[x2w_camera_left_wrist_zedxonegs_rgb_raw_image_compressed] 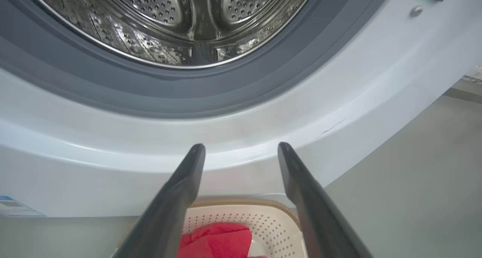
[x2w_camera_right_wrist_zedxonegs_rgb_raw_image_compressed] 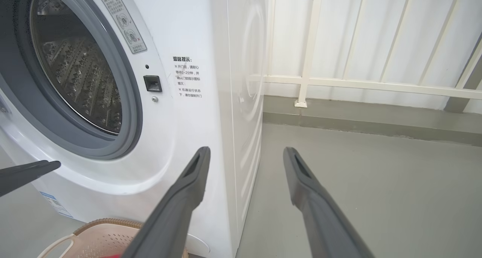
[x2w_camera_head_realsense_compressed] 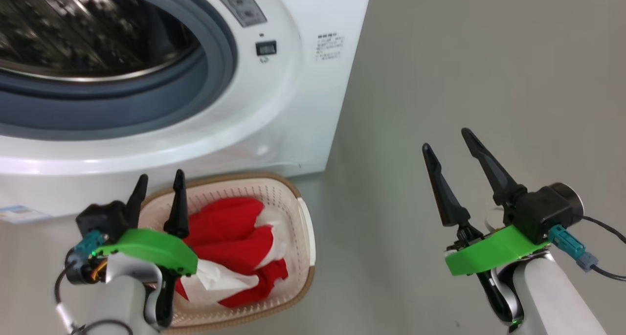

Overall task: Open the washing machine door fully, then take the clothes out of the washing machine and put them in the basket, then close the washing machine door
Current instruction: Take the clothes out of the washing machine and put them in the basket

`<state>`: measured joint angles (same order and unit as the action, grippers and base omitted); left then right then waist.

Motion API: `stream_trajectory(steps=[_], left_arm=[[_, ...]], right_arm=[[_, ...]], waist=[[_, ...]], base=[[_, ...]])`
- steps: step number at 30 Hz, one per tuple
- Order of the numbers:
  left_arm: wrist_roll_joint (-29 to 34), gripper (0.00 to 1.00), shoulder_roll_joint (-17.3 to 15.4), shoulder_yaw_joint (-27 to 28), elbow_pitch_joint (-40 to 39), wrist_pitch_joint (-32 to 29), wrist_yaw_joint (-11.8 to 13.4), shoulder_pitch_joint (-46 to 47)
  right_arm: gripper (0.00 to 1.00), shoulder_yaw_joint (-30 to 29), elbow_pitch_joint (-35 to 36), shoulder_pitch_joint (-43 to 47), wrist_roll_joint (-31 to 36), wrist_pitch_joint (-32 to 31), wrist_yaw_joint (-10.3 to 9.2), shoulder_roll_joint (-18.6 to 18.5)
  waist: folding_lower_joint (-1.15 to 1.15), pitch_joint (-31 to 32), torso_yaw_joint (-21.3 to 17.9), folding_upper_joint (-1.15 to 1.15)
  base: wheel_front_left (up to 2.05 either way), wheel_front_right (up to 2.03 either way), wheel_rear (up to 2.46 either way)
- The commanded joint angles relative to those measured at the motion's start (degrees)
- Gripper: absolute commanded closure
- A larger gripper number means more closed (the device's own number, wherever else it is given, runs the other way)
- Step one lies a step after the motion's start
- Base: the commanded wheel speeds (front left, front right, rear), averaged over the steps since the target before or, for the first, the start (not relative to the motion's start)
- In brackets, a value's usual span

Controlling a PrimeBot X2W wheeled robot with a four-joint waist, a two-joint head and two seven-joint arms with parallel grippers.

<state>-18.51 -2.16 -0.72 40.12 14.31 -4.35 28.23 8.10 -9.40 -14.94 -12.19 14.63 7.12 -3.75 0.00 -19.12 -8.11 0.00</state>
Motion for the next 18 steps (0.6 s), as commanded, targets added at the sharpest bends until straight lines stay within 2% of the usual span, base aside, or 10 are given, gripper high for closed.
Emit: stream_trajectory(steps=[1,10,18], left_arm=[[0.63,0.0,-0.94,1.99,-3.69,0.68,-0.64,-2.13],[3.64,0.0,-0.8,3.09,-16.63,0.68,-1.15,-9.69],[6.64,0.0,-0.78,4.1,-24.32,0.68,-1.26,-15.08]], right_arm=[[0.0,0.56,1.02,1.09,0.99,0.37,0.36,-0.11],[0.0,-0.81,-0.49,3.23,2.05,0.37,0.36,-0.83],[0.0,-1.9,-1.25,4.23,2.36,0.37,0.36,-1.54]], waist=[[0.0,3.41,1.29,0.0],[0.0,9.07,1.9,0.0],[0.0,12.44,2.2,0.0]], base=[[0.0,0.0,0.0],[0.0,0.0,0.0],[0.0,0.0,0.0]])
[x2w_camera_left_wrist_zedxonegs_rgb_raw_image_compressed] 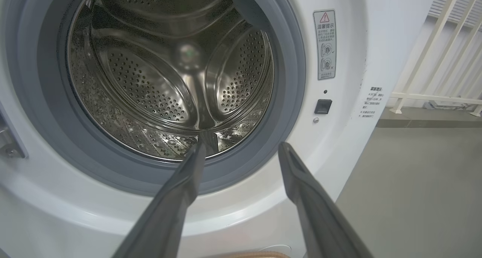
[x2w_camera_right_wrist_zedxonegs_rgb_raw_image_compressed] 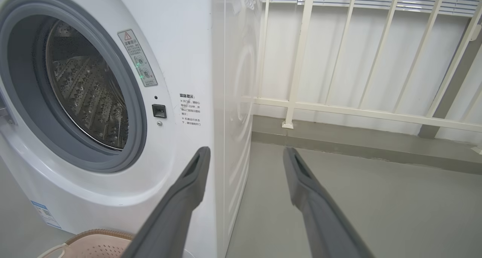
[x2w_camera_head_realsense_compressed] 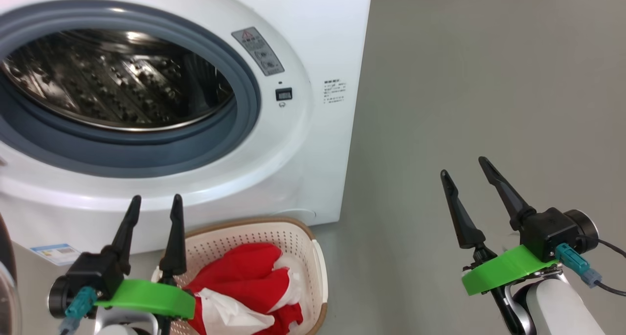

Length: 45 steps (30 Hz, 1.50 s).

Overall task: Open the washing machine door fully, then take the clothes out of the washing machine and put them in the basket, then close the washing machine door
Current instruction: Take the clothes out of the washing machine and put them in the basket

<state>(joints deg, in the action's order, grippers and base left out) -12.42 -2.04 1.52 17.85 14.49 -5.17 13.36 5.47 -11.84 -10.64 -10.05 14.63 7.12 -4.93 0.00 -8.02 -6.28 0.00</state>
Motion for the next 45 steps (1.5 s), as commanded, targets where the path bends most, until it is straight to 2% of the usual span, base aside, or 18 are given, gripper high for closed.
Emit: stream_trajectory(steps=[1,21,45], left_arm=[[0.95,0.0,-0.95,1.89,-2.72,0.51,-0.52,-0.69],[2.5,0.0,-1.68,7.19,-8.43,0.51,1.35,-9.07],[3.09,0.0,-1.4,6.61,-9.55,0.51,1.85,-9.94]], right_arm=[[0.0,0.62,1.25,0.03,0.23,0.37,0.36,-0.39],[0.0,-0.6,2.91,3.07,0.17,0.37,0.36,-0.26],[0.0,0.41,3.09,3.06,0.58,0.37,0.36,-0.57]], waist=[[0.0,1.61,0.39,0.0],[0.0,6.4,-1.52,0.0],[0.0,6.91,-1.0,0.0]], base=[[0.0,0.0,0.0],[0.0,0.0,0.0],[-0.02,0.02,0.0]])
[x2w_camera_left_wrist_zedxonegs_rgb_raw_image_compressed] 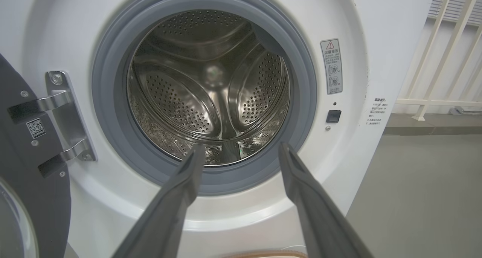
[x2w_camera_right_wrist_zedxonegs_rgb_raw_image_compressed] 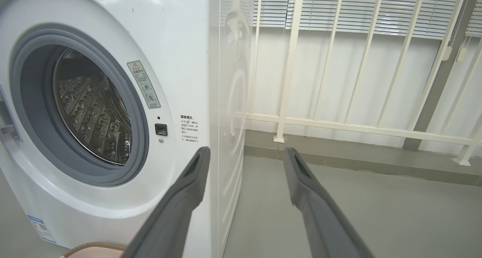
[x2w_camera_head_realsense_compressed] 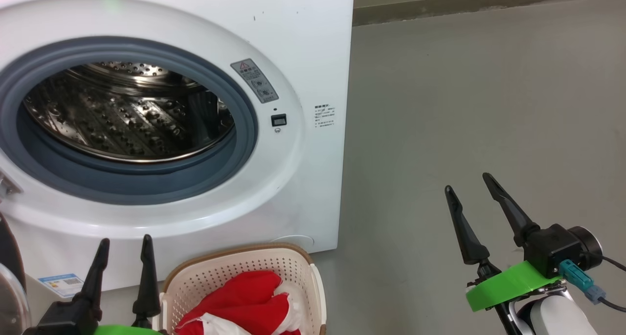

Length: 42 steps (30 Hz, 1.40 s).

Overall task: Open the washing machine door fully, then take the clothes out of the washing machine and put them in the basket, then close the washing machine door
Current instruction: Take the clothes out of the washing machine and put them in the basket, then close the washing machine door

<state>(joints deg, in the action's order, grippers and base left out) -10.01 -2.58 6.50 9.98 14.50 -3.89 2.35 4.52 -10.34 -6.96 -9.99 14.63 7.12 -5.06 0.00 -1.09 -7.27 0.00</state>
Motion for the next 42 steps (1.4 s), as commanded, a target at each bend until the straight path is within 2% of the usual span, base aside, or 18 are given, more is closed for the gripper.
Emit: stream_trajectory(steps=[1,23,29,42], left_arm=[[0.69,0.0,-0.85,1.62,-1.72,0.5,0.61,1.13],[-0.39,0.0,-0.63,0.7,-3.41,0.5,0.14,0.73],[-0.19,0.0,-0.65,0.41,-3.3,0.5,0.03,0.54],[0.73,0.0,-0.57,0.67,-4.36,0.5,1.68,0.67]], right_arm=[[0.0,1.36,1.58,-0.64,0.53,0.37,0.36,-0.45],[0.0,2.28,1.45,-0.86,-1.51,0.37,0.36,-1.22],[0.0,2.47,1.42,-0.84,-1.47,0.37,0.36,-1.43],[0.0,2.61,1.52,-0.73,-1.1,0.37,0.36,-1.37]], waist=[[0.0,-0.06,-0.01,0.0],[0.0,-0.11,0.4,0.0],[0.0,-0.13,0.48,0.0],[0.0,-0.23,1.64,0.0]], base=[[-0.46,0.46,0.0],[-1.43,1.43,0.0],[-0.46,0.46,0.0],[-0.01,0.01,0.0]])
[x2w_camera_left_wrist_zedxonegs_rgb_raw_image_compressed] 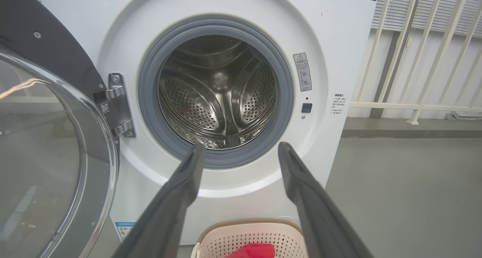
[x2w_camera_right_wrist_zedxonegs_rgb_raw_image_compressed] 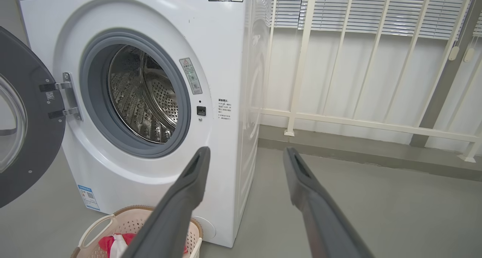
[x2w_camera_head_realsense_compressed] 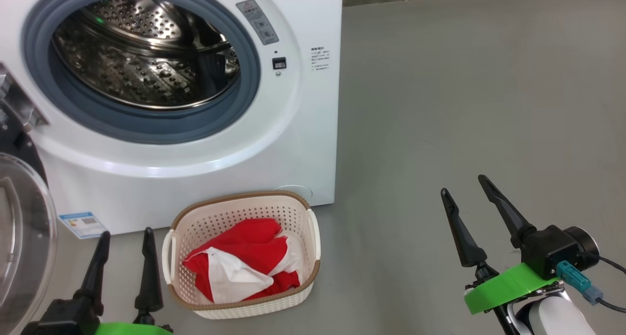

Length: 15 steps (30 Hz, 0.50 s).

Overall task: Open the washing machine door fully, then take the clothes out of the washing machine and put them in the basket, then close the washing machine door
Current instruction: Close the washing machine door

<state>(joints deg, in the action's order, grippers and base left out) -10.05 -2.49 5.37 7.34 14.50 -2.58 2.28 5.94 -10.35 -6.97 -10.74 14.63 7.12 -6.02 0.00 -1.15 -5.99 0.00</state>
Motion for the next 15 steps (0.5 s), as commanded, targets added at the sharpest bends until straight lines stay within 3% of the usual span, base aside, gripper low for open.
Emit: stream_trajectory(steps=[1,6,15], left_arm=[[0.76,0.0,-0.64,1.89,-1.76,0.5,0.61,0.86],[0.57,0.0,-0.58,1.74,-2.36,0.5,1.32,1.53],[1.54,0.0,-0.51,1.32,-3.34,0.5,3.56,2.14]], right_arm=[[0.0,1.24,1.57,-0.8,-0.29,0.37,0.36,-0.4],[0.0,1.82,1.79,-1.36,-0.32,0.37,0.36,-0.58],[0.0,3.07,1.67,-3.07,-0.34,0.37,0.36,-0.82]], waist=[[0.0,-0.29,0.64,0.0],[0.0,-1.24,2.86,0.0],[0.0,-2.63,10.57,0.0]], base=[[0.0,0.0,0.0],[0.0,0.0,0.0],[0.0,0.0,0.0]])
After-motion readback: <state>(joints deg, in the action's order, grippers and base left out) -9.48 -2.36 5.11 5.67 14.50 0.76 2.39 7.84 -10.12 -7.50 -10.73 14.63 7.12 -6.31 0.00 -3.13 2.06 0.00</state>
